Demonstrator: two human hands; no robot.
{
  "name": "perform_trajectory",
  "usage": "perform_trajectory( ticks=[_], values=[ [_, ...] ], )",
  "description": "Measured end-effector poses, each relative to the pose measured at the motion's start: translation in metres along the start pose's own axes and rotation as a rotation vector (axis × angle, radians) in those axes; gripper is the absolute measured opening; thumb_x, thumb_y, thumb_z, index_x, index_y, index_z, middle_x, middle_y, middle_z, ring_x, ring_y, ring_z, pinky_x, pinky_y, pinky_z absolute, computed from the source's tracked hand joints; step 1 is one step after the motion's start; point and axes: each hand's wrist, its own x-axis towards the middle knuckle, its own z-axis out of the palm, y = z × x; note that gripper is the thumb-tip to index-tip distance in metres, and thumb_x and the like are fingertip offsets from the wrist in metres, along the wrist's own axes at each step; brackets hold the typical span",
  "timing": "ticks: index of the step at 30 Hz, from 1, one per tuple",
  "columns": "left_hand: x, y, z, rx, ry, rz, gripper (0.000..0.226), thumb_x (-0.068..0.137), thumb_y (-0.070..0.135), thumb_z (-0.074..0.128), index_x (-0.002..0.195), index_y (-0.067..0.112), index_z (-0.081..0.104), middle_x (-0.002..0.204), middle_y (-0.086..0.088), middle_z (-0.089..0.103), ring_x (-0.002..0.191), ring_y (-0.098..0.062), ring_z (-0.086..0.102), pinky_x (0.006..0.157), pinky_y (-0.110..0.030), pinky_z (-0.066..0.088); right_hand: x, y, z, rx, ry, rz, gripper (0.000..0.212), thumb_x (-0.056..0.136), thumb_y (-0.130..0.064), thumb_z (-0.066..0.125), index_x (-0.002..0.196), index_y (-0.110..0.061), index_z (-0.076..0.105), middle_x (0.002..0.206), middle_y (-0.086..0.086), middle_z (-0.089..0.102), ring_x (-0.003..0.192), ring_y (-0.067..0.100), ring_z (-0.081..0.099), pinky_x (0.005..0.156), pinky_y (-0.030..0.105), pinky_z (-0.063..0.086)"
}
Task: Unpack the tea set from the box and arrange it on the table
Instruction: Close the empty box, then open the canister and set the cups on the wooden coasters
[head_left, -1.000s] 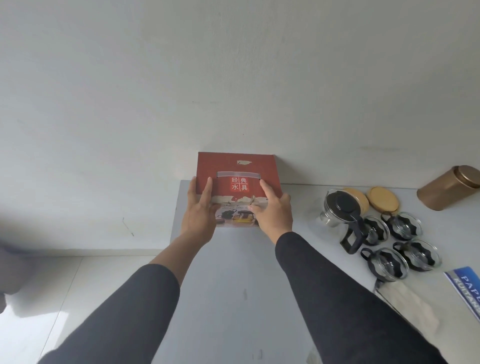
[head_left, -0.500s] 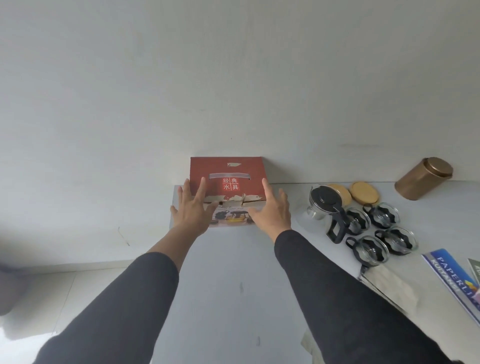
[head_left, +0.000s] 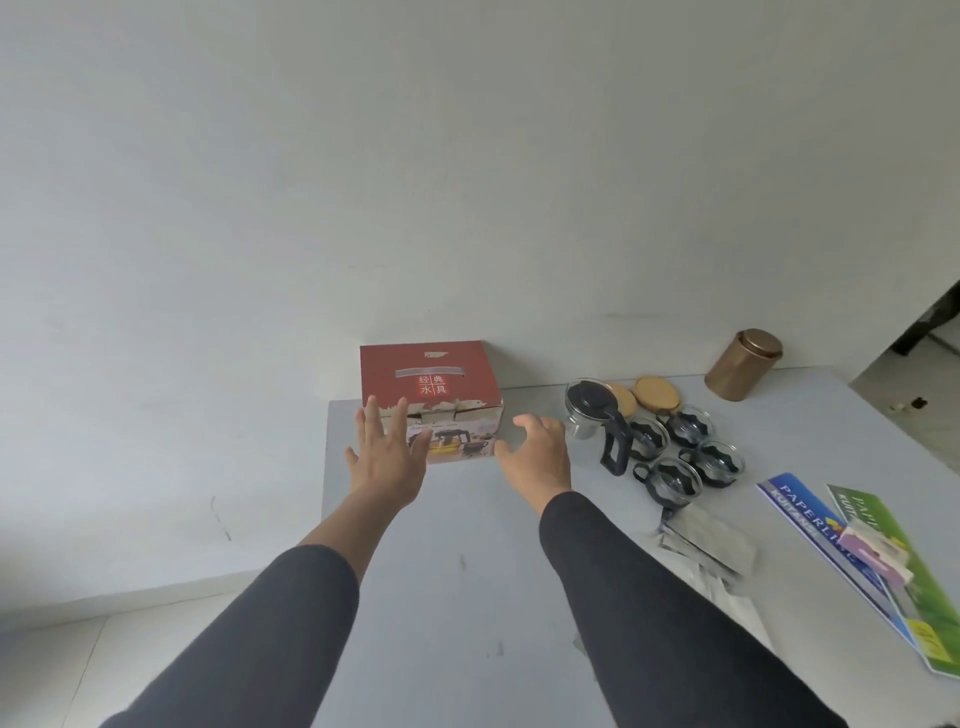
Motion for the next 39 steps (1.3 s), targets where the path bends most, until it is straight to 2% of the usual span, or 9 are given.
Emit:
perform_trajectory(
  ticks=[7,11,15,19,24,34,39],
  values=[
    [-0.018,0.026,-0.011,-0.025,0.071,0.024,0.059,0.098,0.047,0.03,0.151,0.028,0.012,0.159,-0.003,-0.011,0.147,-0.021,-0.013,0.116,-0.054,0.008,-0.005,0.001,-0.034,0.027,0.069,-0.071,0.037,0.089,-0.023,0.055,0.126,-0.015,0.054,0.131,0.006,0.039,0.118,0.022,0.049,0.097,0.03,0.04],
    [-0.025,0.051,-0.005,-0.033,0.137,0.013,0.056,0.098,0.046,0.031,0.15,0.028,0.017,0.16,-0.003,-0.009,0.147,-0.022,-0.011,0.115,-0.053,0.009,-0.001,0.01,-0.056,-0.003,0.076,-0.225,0.035,0.088,-0.019,0.056,0.123,-0.013,0.057,0.128,0.006,0.041,0.117,0.021,0.048,0.097,0.029,0.04],
    [-0.032,0.094,0.027,-0.053,0.155,-0.018,0.056,0.099,0.045,0.031,0.15,0.027,0.018,0.16,-0.002,-0.009,0.147,-0.022,-0.011,0.115,-0.055,0.01,0.008,0.048,-0.091,-0.058,0.057,-0.336,0.032,0.086,-0.016,0.058,0.118,-0.011,0.06,0.124,0.006,0.045,0.114,0.022,0.048,0.094,0.028,0.041],
    [-0.045,0.155,0.074,-0.047,0.125,0.016,0.057,0.099,0.045,0.031,0.15,0.025,0.016,0.159,-0.004,-0.01,0.147,-0.022,-0.011,0.115,-0.053,0.01,0.031,0.102,-0.139,-0.046,0.1,-0.286,0.028,0.083,-0.014,0.058,0.111,-0.011,0.063,0.121,0.009,0.049,0.113,0.024,0.05,0.095,0.029,0.041],
    [-0.059,0.211,0.125,0.002,0.047,0.167,0.058,0.098,0.045,0.033,0.15,0.027,0.016,0.159,-0.001,-0.011,0.146,-0.021,-0.013,0.116,-0.052,0.008,0.055,0.168,-0.178,-0.076,0.109,-0.141,0.028,0.087,-0.017,0.053,0.113,-0.012,0.062,0.123,0.008,0.047,0.113,0.026,0.051,0.093,0.031,0.042],
    [-0.006,0.276,0.152,0.088,0.042,0.29,0.056,0.098,0.04,0.038,0.148,0.022,0.022,0.16,-0.005,-0.005,0.147,-0.022,-0.008,0.117,-0.05,0.01,0.105,0.205,-0.22,-0.089,0.096,-0.149,0.027,0.088,-0.016,0.053,0.113,-0.013,0.061,0.123,0.008,0.048,0.113,0.026,0.05,0.096,0.036,0.044],
    [0.017,0.323,0.196,0.07,-0.03,0.341,0.06,0.097,0.041,0.042,0.148,0.021,0.02,0.16,-0.006,-0.004,0.147,-0.023,-0.006,0.116,-0.051,0.013,0.143,0.246,-0.256,-0.088,0.155,-0.055,0.027,0.09,-0.019,0.053,0.114,-0.012,0.06,0.123,0.006,0.048,0.11,0.025,0.053,0.094,0.032,0.044]
  ],
)
